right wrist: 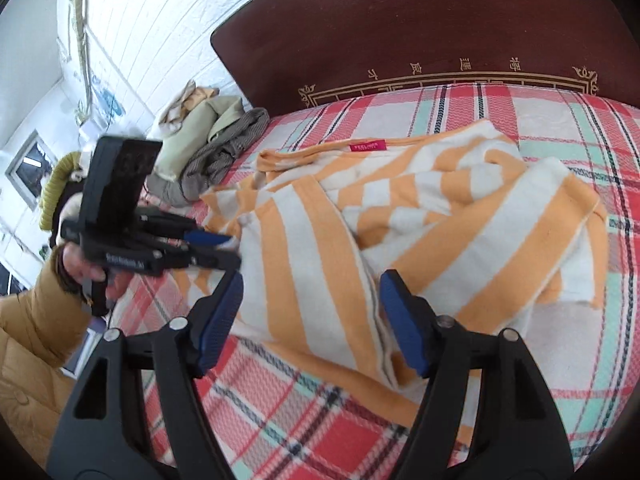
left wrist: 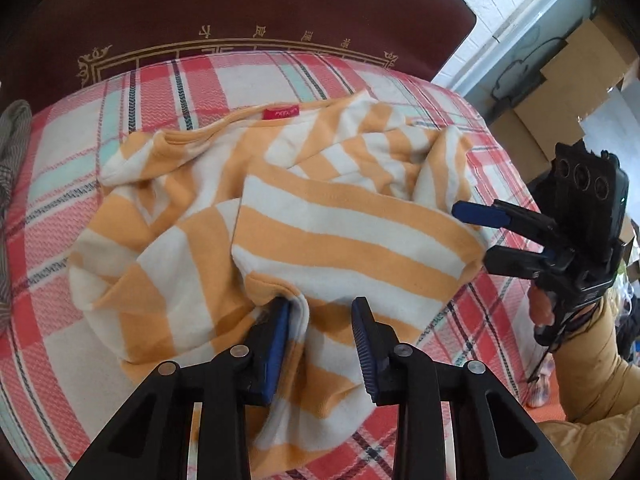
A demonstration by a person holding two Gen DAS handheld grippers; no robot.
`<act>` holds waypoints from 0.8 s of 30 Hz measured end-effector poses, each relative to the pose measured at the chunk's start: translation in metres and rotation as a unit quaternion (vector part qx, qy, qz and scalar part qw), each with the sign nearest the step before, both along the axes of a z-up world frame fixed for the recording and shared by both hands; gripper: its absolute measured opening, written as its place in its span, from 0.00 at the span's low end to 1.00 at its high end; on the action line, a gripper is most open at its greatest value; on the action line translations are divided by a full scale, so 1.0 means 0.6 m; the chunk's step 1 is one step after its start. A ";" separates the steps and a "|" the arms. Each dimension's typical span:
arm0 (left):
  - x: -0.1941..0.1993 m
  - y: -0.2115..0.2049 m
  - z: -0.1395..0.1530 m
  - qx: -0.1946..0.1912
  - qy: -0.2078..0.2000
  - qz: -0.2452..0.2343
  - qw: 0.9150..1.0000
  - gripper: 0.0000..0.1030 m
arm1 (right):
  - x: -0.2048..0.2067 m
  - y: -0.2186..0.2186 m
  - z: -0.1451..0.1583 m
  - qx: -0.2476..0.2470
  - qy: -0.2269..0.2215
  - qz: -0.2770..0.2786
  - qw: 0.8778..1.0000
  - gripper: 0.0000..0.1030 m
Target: Fold clothes
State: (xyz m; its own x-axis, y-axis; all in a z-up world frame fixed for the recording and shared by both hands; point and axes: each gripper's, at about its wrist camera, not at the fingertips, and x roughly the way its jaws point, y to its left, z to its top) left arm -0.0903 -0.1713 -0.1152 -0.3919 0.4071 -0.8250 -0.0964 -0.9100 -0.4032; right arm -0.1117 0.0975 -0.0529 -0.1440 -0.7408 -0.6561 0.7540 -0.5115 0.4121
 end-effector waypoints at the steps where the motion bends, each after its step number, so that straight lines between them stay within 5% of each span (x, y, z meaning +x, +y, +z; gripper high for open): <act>1: 0.002 0.000 -0.001 0.003 -0.001 0.001 1.000 0.31 | -0.001 -0.008 -0.003 0.010 0.007 0.007 1.000 0.70; 6: 0.008 0.002 -0.004 0.010 -0.002 0.010 1.000 0.30 | -0.004 -0.057 -0.027 0.073 0.038 0.062 0.995 0.64; 8: 0.013 0.000 -0.003 0.017 -0.002 0.012 1.000 0.30 | 0.000 -0.068 -0.028 0.090 0.059 0.077 0.991 0.15; 9: 0.015 -0.001 -0.003 0.021 -0.001 0.012 1.000 0.30 | 0.002 -0.070 -0.024 0.095 0.070 0.083 0.990 0.09; 17: 0.026 -0.025 0.003 0.093 0.021 0.019 0.995 0.30 | 0.022 -0.116 0.051 0.088 0.144 0.148 0.975 0.07; 24: 0.041 -0.048 0.003 0.107 0.034 0.040 0.993 0.32 | -0.025 -0.177 0.067 0.073 0.103 0.147 0.981 0.08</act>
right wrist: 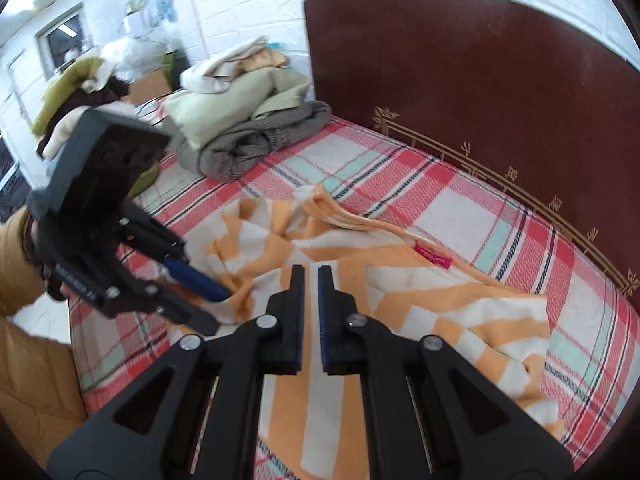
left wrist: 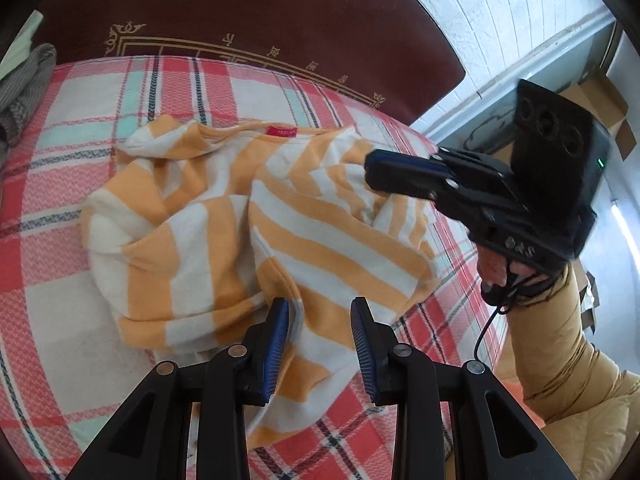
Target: Fold clothes
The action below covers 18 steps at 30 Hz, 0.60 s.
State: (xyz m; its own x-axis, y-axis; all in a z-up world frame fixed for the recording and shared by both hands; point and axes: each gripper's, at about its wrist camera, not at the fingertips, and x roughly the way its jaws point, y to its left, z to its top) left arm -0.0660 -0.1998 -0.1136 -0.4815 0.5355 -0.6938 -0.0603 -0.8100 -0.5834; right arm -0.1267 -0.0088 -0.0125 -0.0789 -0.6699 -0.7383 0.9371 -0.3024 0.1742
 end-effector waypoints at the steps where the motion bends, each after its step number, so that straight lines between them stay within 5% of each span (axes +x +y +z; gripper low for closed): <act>1: -0.001 0.000 0.000 -0.011 0.000 0.003 1.000 0.34 | -0.009 -0.001 -0.008 0.001 -0.021 -0.001 1.000 0.10; 3: -0.003 -0.001 -0.001 -0.034 0.000 0.008 0.999 0.47 | -0.017 0.000 -0.026 0.016 -0.030 -0.012 0.999 0.20; 5: -0.009 -0.001 -0.001 -0.050 0.000 0.008 0.999 0.54 | -0.022 0.007 -0.045 0.037 -0.034 -0.024 0.998 0.77; 6: -0.016 0.002 -0.001 -0.054 0.000 0.000 0.999 0.58 | -0.023 0.013 -0.052 0.038 -0.040 -0.025 0.998 0.77; 10: -0.050 0.018 -0.010 -0.071 -0.013 -0.028 0.997 0.60 | -0.028 0.029 -0.076 0.051 -0.065 -0.021 0.996 0.54; 14: -0.087 0.024 -0.029 -0.066 -0.038 -0.047 0.996 0.57 | -0.035 0.035 -0.098 0.061 -0.088 -0.017 0.994 0.51; 16: -0.093 0.028 -0.032 -0.062 -0.044 -0.054 0.996 0.45 | -0.031 0.036 -0.101 0.057 -0.095 -0.006 0.994 0.34; 18: -0.093 0.032 -0.032 -0.063 -0.046 -0.062 0.995 0.13 | -0.025 0.034 -0.103 0.054 -0.096 0.006 0.994 0.18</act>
